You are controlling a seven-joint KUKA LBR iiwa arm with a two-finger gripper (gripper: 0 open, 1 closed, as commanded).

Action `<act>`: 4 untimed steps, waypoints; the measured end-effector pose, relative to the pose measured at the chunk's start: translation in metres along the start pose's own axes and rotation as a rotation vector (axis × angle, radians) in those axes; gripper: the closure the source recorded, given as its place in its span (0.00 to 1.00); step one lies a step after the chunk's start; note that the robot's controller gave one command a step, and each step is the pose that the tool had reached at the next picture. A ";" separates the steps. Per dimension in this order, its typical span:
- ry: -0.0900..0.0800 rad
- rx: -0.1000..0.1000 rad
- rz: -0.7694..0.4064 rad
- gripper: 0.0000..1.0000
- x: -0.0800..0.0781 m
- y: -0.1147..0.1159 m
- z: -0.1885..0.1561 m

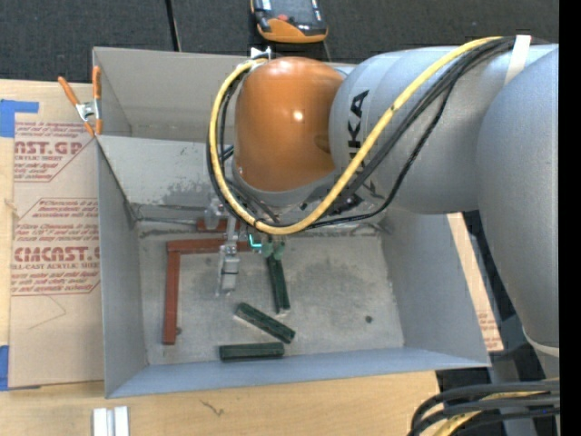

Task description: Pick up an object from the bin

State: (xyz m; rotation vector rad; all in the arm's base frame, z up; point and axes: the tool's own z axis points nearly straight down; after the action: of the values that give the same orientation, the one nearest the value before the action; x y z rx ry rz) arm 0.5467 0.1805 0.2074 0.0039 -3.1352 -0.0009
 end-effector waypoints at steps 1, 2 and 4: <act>-0.008 -0.001 0.002 0.00 -0.002 -0.001 -0.005; -0.011 0.000 -0.114 0.00 -0.024 -0.031 0.061; -0.009 0.000 -0.120 0.00 -0.039 -0.046 0.062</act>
Offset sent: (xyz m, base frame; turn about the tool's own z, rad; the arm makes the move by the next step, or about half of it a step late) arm 0.0448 -0.0659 -0.1374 -0.2367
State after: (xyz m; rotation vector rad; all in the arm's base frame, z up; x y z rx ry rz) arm 0.5853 0.1342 0.1453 0.1923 -3.1387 -0.0009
